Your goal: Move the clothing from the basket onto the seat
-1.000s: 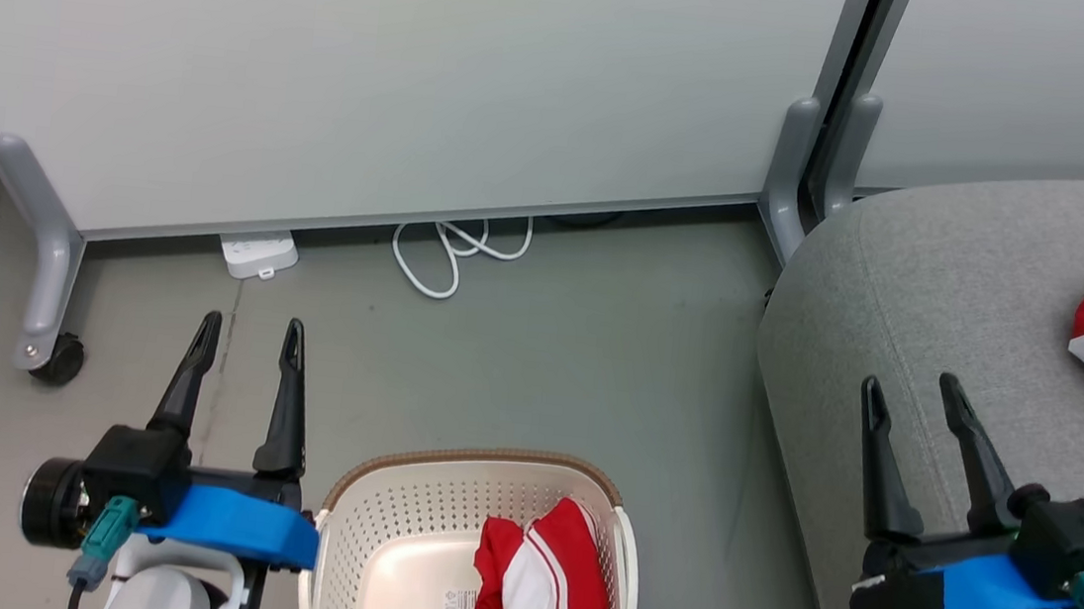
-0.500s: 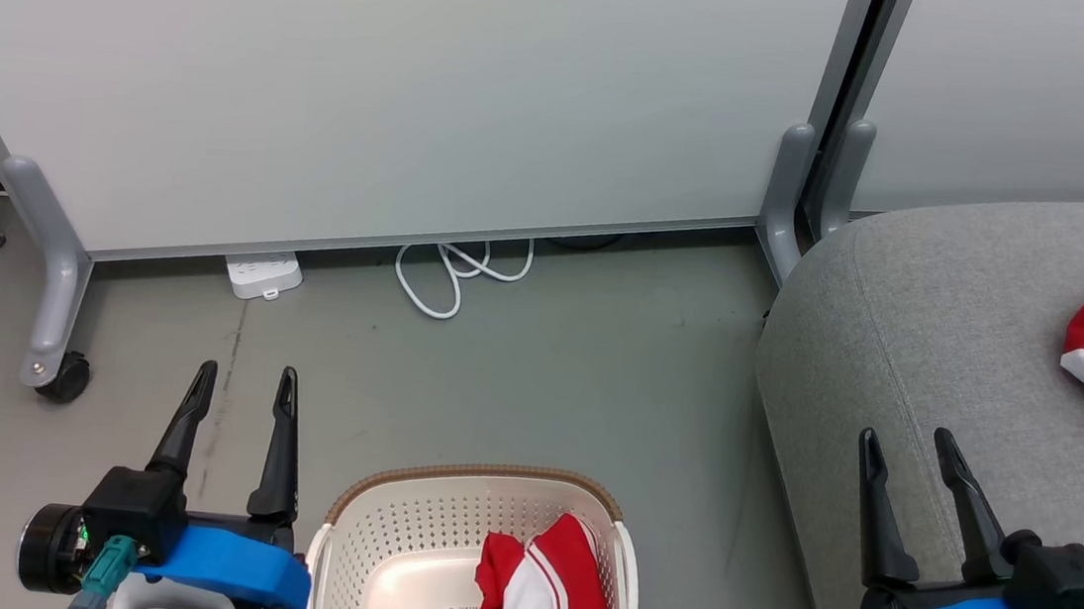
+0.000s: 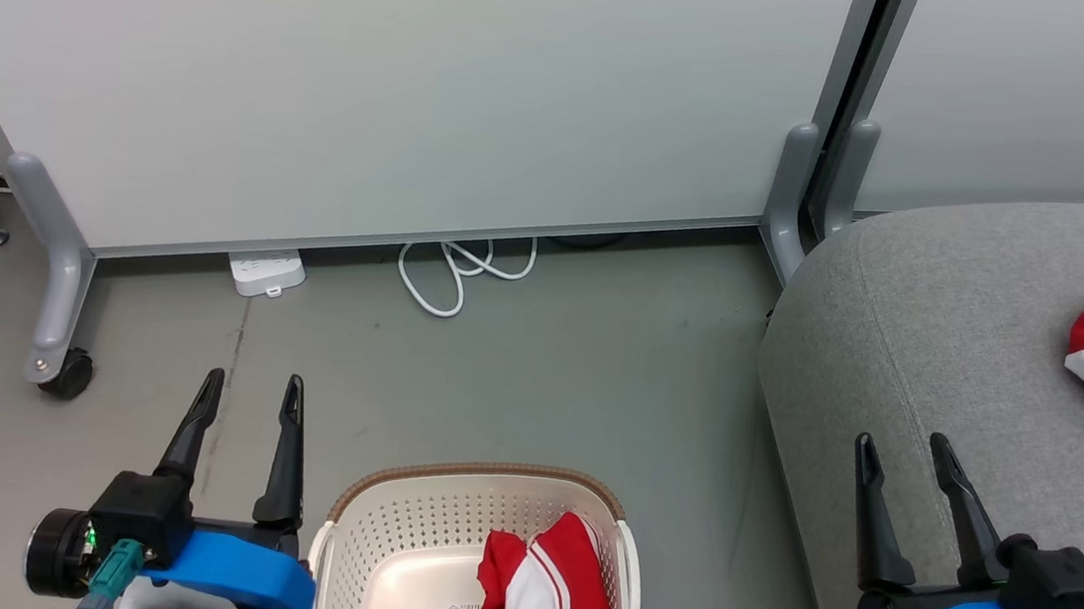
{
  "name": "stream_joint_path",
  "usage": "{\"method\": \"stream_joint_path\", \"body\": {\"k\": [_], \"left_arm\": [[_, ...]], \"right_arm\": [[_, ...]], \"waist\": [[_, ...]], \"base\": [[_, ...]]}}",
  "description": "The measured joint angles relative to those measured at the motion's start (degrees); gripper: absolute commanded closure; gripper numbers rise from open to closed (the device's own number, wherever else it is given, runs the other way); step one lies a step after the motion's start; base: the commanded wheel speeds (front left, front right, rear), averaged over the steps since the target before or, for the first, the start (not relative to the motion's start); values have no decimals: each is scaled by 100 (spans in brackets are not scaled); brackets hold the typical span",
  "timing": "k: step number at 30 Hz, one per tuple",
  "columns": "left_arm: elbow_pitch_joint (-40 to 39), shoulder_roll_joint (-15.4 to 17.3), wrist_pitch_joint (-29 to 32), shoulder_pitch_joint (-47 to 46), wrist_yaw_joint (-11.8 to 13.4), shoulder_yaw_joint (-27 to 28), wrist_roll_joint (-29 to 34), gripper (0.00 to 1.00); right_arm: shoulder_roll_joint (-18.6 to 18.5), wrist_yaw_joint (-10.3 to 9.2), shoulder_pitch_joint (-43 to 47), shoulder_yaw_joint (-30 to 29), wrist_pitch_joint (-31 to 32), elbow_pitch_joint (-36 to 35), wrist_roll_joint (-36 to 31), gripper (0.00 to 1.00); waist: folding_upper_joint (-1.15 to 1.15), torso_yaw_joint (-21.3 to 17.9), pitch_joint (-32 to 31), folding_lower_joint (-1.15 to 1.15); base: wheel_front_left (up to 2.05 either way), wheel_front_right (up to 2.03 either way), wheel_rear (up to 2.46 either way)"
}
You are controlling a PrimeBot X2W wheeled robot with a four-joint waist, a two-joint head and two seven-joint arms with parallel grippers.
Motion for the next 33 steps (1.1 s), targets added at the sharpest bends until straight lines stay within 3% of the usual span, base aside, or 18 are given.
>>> {"method": "stream_joint_path", "body": {"k": [13,33], "left_arm": [[821,49,0,-839,-73,-632,56,0],[3584,705,1,-3136,-76,-2806,-982,0]], "right_arm": [[19,0,-506,215,0,-122,-2,0],[26,0,-1965,514,0,-449,-27,0]], "waist": [[0,-194,544,0],[0,-859,2689,2]], "base": [[0,0,0],[0,0,0]]}}
